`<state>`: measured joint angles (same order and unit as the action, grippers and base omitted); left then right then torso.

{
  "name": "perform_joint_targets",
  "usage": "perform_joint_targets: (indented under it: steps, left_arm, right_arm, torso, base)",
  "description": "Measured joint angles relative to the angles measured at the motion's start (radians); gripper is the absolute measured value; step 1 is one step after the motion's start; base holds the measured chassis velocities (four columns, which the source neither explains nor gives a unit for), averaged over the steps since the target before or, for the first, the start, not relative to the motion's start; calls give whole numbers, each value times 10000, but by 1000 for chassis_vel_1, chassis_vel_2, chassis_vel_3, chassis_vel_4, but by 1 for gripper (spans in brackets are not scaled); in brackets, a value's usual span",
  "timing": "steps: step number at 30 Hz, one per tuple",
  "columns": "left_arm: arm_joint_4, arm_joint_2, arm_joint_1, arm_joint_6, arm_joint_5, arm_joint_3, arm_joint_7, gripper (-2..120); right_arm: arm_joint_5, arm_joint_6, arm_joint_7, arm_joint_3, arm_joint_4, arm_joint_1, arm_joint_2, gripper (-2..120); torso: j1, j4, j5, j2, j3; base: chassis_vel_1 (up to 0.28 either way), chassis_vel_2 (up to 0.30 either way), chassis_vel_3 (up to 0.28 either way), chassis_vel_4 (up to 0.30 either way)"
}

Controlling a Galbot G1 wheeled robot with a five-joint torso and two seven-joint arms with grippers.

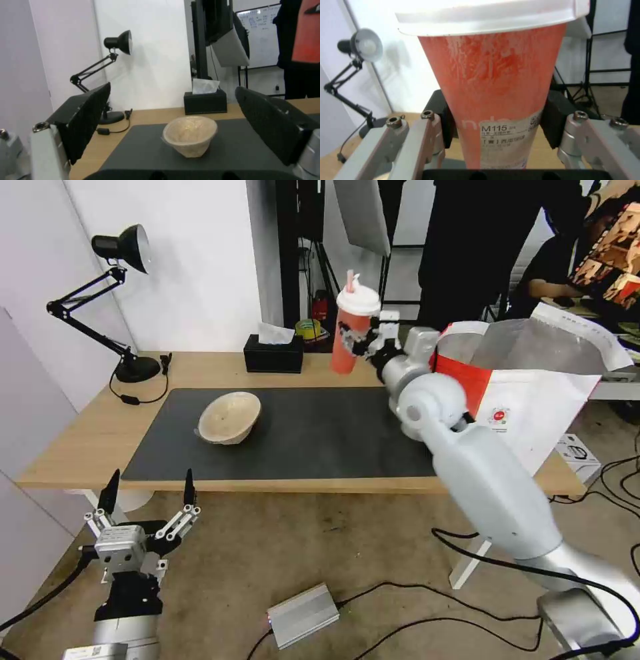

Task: Pick up the trash from the table and place it into the takeout bag.

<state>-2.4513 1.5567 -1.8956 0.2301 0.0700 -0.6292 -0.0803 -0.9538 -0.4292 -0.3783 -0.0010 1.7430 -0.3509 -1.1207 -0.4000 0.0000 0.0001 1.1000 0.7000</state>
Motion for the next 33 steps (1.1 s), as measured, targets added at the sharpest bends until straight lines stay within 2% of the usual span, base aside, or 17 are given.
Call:
perform_joint_targets:
  steps: [8,23,33]
  left_arm:
    - [78,-113,110,3,-203,-35,0,100]
    - [204,-132,281,5,-266,-35,0,100]
    - [265,-127,351,5,-266,31,3,100]
  right_arm:
    - [-839,-226,-348,300,645,373,749,51]
    - [-1557,-578,-380,984,841,845,2173,51]
    - [-2150,-811,-544,1343,970,1120,2791,51]
  torso:
    - [0,0,0,0,0]
    - [0,-2,1,0,0]
    - [0,0,0,0,0]
  base:
    - [0,0,0,0]
    - [0,0,0,0]
    - [0,0,0,0]
